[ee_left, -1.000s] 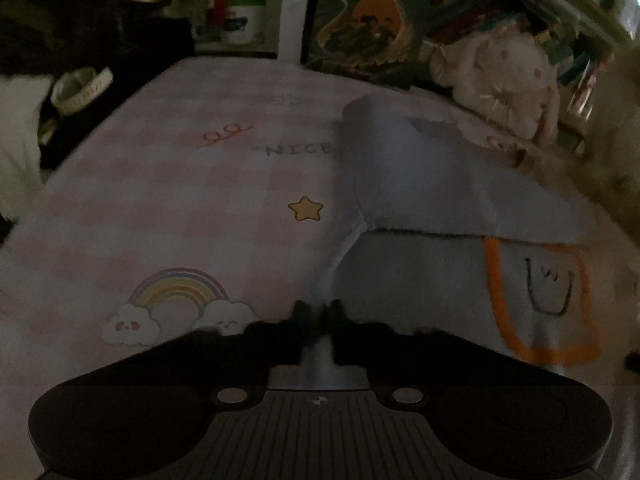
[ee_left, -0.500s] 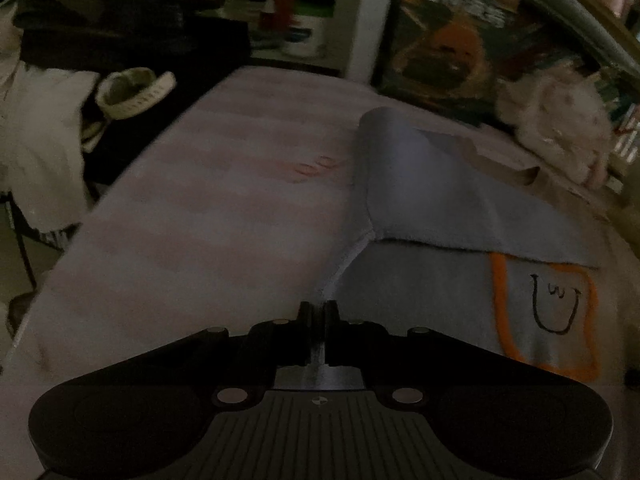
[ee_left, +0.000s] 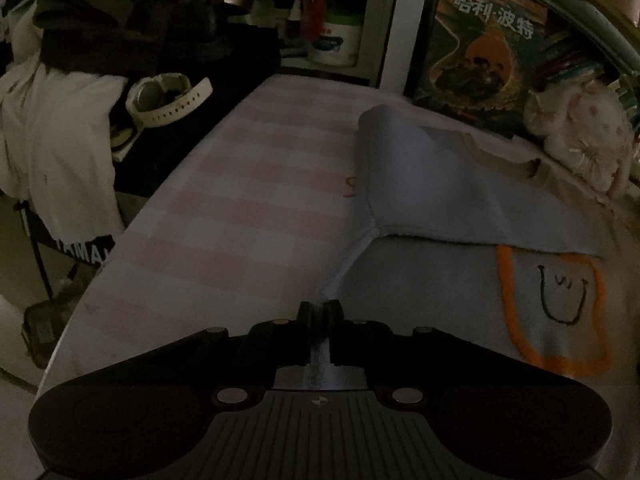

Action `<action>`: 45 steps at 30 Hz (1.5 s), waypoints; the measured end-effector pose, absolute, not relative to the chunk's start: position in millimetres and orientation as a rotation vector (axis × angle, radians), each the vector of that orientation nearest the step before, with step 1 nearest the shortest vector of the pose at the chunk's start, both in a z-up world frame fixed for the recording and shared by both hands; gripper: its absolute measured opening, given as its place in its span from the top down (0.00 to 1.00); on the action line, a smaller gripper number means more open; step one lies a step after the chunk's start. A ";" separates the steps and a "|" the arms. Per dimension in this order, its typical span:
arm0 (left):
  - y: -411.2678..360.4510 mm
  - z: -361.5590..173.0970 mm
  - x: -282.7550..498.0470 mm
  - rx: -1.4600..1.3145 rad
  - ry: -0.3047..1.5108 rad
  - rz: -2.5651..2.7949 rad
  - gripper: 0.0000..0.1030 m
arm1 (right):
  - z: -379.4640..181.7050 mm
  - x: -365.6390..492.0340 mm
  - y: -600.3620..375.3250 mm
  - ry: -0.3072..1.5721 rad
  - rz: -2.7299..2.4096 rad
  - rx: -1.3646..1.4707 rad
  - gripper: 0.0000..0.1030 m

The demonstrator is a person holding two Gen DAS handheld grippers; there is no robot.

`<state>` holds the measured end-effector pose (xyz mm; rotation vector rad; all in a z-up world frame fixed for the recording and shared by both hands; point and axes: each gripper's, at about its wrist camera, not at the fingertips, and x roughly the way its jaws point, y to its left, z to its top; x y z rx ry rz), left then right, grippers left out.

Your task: Fold clothes

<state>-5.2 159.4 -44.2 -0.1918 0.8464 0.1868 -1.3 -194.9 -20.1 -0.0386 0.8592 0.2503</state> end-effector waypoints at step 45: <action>38.2 -27.1 -100.1 -0.004 0.786 0.009 0.08 | -5.0 -116.7 -212.4 0.848 0.026 -0.032 0.02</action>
